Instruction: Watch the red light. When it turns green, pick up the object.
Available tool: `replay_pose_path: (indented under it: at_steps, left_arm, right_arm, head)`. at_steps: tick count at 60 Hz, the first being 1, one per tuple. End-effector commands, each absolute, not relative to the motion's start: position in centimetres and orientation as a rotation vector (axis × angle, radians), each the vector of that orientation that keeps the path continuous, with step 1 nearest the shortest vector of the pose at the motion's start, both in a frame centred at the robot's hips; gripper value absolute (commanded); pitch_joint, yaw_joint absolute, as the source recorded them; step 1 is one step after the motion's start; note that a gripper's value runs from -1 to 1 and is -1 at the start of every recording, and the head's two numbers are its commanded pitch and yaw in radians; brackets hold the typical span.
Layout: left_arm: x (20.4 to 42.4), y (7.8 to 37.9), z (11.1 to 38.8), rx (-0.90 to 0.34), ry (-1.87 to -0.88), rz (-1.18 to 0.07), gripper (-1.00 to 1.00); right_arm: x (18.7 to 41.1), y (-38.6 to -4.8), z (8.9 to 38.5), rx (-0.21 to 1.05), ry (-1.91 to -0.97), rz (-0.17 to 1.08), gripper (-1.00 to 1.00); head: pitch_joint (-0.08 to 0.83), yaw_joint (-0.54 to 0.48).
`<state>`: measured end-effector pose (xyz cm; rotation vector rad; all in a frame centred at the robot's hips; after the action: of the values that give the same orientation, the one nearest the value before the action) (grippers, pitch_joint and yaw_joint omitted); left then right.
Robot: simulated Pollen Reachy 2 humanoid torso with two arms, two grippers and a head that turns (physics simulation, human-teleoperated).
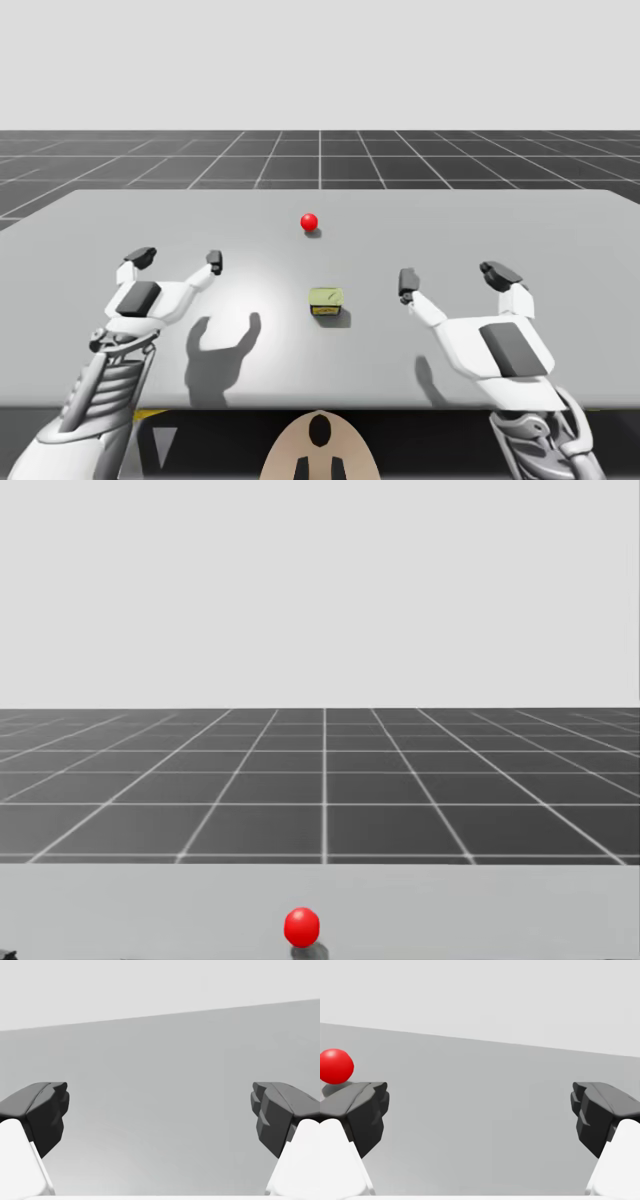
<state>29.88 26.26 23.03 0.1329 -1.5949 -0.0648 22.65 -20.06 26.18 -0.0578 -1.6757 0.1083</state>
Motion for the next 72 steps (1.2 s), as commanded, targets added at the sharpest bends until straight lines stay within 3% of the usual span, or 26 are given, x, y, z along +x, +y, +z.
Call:
replay_pose_path:
  at_steps: [1, 13, 26, 37, 72]
  left_arm:
    - [29.71, 26.54, 23.10, 0.135, -1.577, -0.049, -1.00]
    - [29.69, 26.56, 23.04, 0.140, -1.572, -0.050, -1.00]
    - [29.66, 26.33, 22.92, 0.179, -1.596, -0.085, -1.00]
    - [29.72, 26.37, 22.82, 0.189, -1.599, -0.093, -1.00]
    - [29.64, 26.15, 22.81, 0.192, -1.603, -0.105, -1.00]
  right_arm:
    - [21.68, -19.10, 26.00, -0.013, -1.659, 0.006, -1.00]
    - [22.09, -19.07, 25.95, -0.123, -1.643, 0.043, -1.00]
    - [22.11, -18.86, 25.75, -0.119, -1.649, 0.056, -1.00]
    - [22.19, -18.92, 25.59, -0.113, -1.667, 0.054, -1.00]
    - [22.17, -18.91, 25.59, -0.109, -1.679, 0.062, -1.00]
  head:
    - [0.005, 0.01]
    - [0.111, 0.02]
    - [0.293, 0.03]
    - [0.394, 0.04]
    - [0.412, 0.05]
